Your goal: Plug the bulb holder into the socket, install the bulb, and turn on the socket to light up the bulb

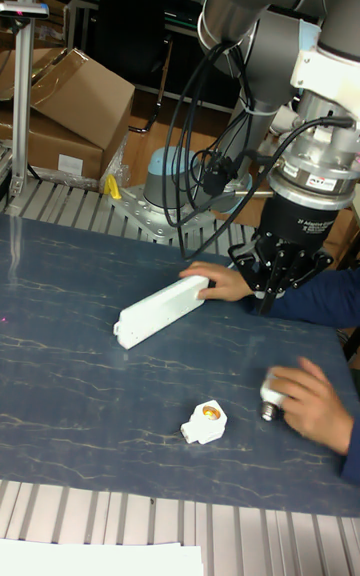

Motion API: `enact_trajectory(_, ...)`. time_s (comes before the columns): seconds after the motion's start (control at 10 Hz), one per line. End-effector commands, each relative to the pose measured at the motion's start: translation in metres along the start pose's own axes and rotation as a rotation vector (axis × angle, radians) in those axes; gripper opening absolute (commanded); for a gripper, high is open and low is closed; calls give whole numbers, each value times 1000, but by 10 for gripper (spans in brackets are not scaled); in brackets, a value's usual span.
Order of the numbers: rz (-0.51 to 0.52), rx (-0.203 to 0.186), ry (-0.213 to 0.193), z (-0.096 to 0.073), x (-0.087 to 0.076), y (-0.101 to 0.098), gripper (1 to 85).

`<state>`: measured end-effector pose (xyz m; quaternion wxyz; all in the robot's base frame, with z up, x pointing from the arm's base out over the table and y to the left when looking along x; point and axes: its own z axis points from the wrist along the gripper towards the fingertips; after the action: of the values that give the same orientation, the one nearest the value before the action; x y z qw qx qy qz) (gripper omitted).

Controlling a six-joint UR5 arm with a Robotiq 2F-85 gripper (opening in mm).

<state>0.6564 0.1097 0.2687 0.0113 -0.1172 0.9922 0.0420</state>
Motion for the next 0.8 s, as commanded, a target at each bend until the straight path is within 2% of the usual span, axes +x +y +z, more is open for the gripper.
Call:
enact_trajectory(0.0, 35, -42, -27, 6, -11, 13, 10)
enact_trajectory(0.1, 19, -13, 14, 9, -3, 8, 10)
enact_trajectory(0.3, 26, 2, 23, 9, -5, 13, 10)
enact_trajectory(0.4, 10, 25, 37, 8, -1, 8, 10)
enact_trajectory(0.5, 19, 14, 67, 6, 7, 11, 10)
enact_trajectory(0.6, 12, 20, 86, 3, 12, 10, 10)
enact_trajectory(0.7, 5, 20, 88, 3, 12, 11, 10)
